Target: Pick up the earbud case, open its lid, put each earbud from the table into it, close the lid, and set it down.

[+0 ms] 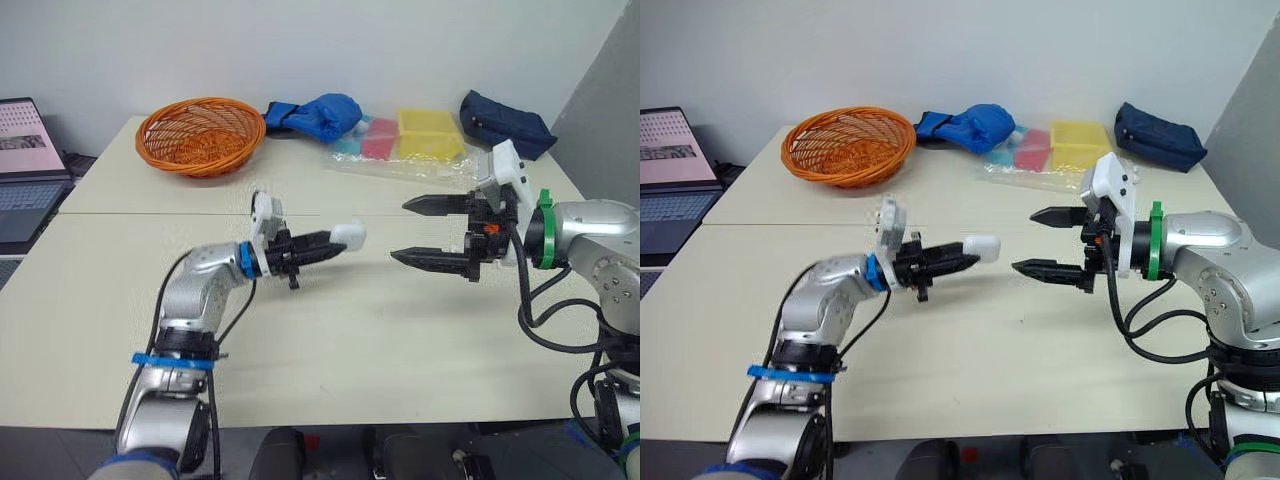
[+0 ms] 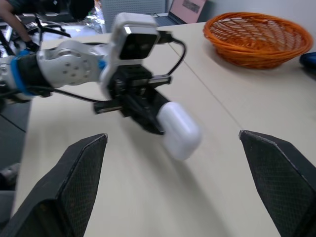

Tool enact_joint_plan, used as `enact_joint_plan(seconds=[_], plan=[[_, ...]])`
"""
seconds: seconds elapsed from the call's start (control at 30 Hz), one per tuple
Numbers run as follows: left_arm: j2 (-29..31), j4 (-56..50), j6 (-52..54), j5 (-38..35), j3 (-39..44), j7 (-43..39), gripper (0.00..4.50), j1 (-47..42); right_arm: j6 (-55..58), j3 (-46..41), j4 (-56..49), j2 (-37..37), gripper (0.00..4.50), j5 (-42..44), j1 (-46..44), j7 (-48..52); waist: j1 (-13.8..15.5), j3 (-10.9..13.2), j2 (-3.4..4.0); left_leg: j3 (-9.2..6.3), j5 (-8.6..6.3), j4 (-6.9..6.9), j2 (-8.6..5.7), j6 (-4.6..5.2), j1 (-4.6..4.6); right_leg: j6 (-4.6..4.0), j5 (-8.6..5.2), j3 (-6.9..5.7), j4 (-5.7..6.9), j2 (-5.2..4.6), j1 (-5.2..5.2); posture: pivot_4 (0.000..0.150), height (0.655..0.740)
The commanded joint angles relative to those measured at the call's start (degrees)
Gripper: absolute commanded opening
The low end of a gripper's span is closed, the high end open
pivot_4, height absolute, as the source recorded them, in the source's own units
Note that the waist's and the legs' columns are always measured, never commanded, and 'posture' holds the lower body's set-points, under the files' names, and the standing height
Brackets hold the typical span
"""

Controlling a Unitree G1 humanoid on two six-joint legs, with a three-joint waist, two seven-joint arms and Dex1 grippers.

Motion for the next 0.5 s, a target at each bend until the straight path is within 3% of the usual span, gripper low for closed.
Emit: enact_joint_plan(seconds=[0.03, 0.23, 0.5], plan=[[-1.28, -2.85, -7.66, 0.33, -0.94, -0.59, 0.73, 2.76, -12.03, 4.62, 3.73, 1.21, 4.47, -6.88, -1.9, -0.52, 0.0, 0.0, 0.0, 0.05, 0.0, -0.01, 0.0, 0.0, 0.02, -0.01, 0.02, 0.02, 0.0, 0.0, 0.0, 0.15, 0.74], [-5.78, -3.84, -13.47, 0.52, -0.55, 5.49, 0.73, 5.28, -18.24, 8.58, 7.39, 3.16, 4.47, -9.82, -2.92, 0.95, 0.14, 0.0, 0.0, 0.02, 0.02, -0.01, 0.03, 0.01, 0.0, -0.09, 0.07, -0.02, 0.0, 0.08, 0.0, 0.15, 0.74], [-6.84, -5.42, -16.28, -0.02, -1.55, 8.04, 0.73, 6.1, -18.4, 10.42, 8.54, 1.8, 4.47, -9.56, -3.48, 4.61, 0.15, 0.0, 0.0, 0.03, 0.02, -0.06, 0.02, 0.01, 0.0, -0.14, 0.1, -0.02, -0.06, 0.07, -0.01, 0.15, 0.74]])
